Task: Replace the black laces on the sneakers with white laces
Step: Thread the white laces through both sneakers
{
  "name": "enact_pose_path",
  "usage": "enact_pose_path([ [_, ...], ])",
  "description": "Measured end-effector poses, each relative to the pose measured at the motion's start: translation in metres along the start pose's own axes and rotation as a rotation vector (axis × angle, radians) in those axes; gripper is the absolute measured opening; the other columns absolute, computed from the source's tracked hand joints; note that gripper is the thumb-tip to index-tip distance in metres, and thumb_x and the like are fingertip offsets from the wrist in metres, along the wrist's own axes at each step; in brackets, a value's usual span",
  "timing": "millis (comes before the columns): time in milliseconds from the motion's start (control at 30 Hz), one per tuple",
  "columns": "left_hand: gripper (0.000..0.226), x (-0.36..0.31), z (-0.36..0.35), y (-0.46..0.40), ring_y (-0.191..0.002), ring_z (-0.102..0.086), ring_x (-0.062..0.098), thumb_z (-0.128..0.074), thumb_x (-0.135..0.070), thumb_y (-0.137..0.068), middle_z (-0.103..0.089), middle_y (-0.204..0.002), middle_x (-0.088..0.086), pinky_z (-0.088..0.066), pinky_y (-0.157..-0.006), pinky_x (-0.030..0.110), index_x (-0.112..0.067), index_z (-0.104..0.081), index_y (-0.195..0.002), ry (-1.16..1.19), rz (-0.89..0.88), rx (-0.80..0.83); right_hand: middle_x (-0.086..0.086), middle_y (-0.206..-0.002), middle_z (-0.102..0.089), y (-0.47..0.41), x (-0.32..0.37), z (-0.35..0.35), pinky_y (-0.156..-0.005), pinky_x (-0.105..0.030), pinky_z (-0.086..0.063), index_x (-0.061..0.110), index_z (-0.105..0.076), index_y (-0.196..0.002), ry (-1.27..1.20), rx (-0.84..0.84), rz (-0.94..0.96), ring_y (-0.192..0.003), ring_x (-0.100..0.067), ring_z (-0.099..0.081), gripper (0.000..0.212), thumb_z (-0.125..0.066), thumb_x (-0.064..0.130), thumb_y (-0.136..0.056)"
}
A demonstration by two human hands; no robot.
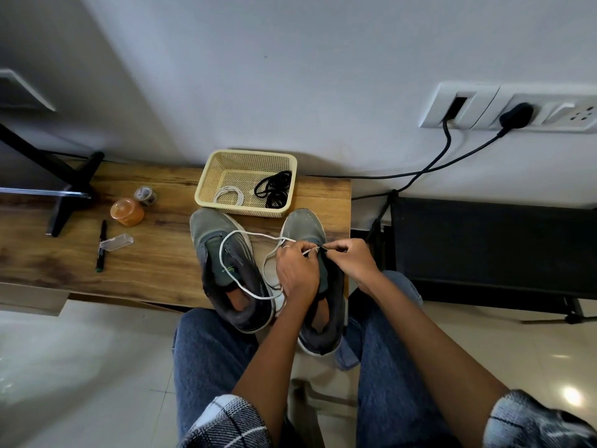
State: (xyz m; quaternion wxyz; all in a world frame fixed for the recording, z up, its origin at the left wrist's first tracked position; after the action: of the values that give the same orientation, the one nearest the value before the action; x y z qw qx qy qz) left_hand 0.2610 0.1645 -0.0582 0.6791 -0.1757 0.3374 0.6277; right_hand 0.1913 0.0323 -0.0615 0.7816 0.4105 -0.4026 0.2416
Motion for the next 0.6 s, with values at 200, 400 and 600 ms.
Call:
enact_pose_path([
  [200, 0.009, -0.005, 0.002, 0.000, -0.102, -0.058, 0.020, -0.067, -0.023, -0.087, -0.069, -0.099, 0.000, -0.048, -0.084, 0.036, -0.022, -0.073, -0.093, -0.041, -0.049, 0.007, -0.004, -0.091, -0.069, 0.000, -0.001, -0.001, -0.083, -0.026, -0.050, 0.005, -0.073, -0.101, -0.029, -0.015, 0.019, -0.089, -0.012, -0.062, 0.019, -0.063, 0.005, -0.084],
  [400, 0.012, -0.013, 0.002, -0.001, -0.104, -0.054, 0.020, -0.064, -0.019, -0.089, -0.067, -0.103, 0.002, -0.043, -0.087, 0.032, -0.020, -0.073, -0.098, -0.156, -0.148, 0.030, -0.006, -0.099, -0.070, -0.001, -0.003, -0.002, -0.086, -0.028, -0.050, 0.004, -0.072, -0.104, -0.038, -0.012, 0.030, -0.092, -0.012, -0.062, 0.023, -0.063, 0.005, -0.084],
  [600, 0.010, -0.013, 0.002, -0.004, -0.103, -0.055, 0.018, -0.066, -0.020, -0.088, -0.067, -0.102, 0.000, -0.039, -0.083, 0.028, -0.020, -0.073, -0.094, -0.126, -0.162, 0.048, 0.001, -0.088, -0.068, 0.001, -0.007, -0.003, -0.071, -0.013, -0.048, 0.005, -0.073, -0.099, -0.109, -0.006, 0.028, -0.078, 0.001, -0.059, 0.018, -0.061, 0.003, -0.086],
])
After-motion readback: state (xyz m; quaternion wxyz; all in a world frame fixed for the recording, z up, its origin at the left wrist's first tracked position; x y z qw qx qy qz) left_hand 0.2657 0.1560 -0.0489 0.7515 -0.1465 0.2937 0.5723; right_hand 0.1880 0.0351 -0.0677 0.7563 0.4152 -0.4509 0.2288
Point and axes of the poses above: each hand's wrist, its own y-axis away from the middle knuckle, its own z-axis out of the back of the hand, x = y × z, the point moved 9 cm from there along -y, towards the middle knuckle
